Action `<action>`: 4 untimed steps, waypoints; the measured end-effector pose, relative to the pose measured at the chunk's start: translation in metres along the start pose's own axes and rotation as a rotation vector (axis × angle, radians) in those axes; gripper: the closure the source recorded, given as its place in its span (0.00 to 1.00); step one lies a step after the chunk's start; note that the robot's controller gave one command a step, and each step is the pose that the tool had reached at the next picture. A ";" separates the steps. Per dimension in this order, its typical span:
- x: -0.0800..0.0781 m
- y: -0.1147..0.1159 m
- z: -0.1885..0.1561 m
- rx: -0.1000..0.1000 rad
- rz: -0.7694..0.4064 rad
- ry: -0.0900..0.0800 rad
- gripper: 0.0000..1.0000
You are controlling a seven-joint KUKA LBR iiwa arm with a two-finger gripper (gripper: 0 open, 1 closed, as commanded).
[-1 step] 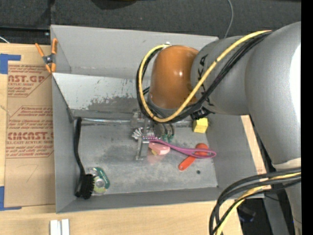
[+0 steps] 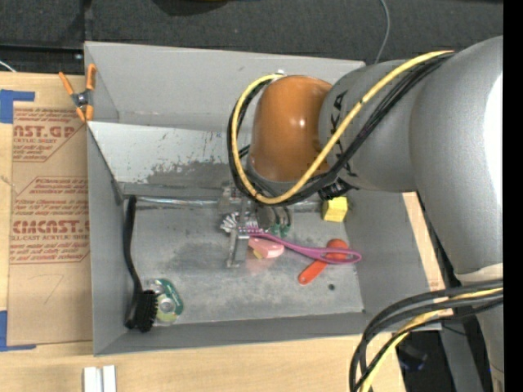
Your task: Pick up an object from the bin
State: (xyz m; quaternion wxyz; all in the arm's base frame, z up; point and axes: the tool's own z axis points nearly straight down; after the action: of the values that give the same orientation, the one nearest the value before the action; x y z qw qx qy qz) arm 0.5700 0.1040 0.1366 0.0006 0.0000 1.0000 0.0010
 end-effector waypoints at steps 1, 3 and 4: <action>-0.009 -0.085 0.046 -0.001 0.095 -0.006 1.00; -0.008 -0.085 0.043 -0.001 0.080 -0.005 1.00; -0.006 -0.106 -0.002 -0.001 -0.185 -0.009 1.00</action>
Offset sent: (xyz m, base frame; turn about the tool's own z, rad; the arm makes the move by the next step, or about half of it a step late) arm 0.0000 0.0000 0.0000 0.0000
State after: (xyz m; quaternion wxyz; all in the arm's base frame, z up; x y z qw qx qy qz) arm 0.5759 -0.0017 0.1387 0.0054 -0.0925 0.9957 0.0013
